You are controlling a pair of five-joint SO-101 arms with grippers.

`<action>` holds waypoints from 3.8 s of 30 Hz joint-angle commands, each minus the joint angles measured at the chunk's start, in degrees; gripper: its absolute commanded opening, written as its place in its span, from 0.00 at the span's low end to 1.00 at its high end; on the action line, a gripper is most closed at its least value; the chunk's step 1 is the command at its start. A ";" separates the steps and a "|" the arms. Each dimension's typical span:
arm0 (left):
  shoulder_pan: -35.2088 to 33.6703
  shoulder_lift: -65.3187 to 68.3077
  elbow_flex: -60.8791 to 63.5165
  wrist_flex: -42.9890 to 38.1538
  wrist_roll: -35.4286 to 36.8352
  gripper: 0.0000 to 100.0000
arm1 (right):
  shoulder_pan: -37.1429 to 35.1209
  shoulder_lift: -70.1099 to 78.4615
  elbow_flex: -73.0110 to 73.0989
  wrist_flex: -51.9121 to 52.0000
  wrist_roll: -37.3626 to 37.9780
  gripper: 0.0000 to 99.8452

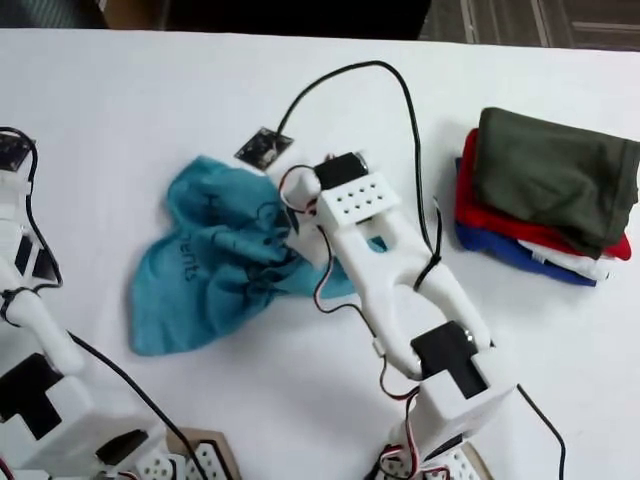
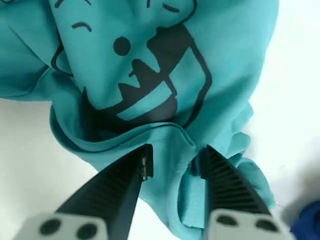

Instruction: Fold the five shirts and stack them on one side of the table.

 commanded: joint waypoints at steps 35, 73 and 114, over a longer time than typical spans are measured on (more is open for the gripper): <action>0.09 -2.90 -0.22 -0.70 -0.35 0.22 | 4.00 2.95 -1.23 0.92 7.74 0.18; 0.35 -2.90 -0.22 -0.70 -0.35 0.22 | 2.95 3.38 0.09 4.35 13.54 0.16; 1.14 -2.90 -0.13 1.41 -0.26 0.22 | 7.78 9.36 -38.24 11.03 4.92 0.02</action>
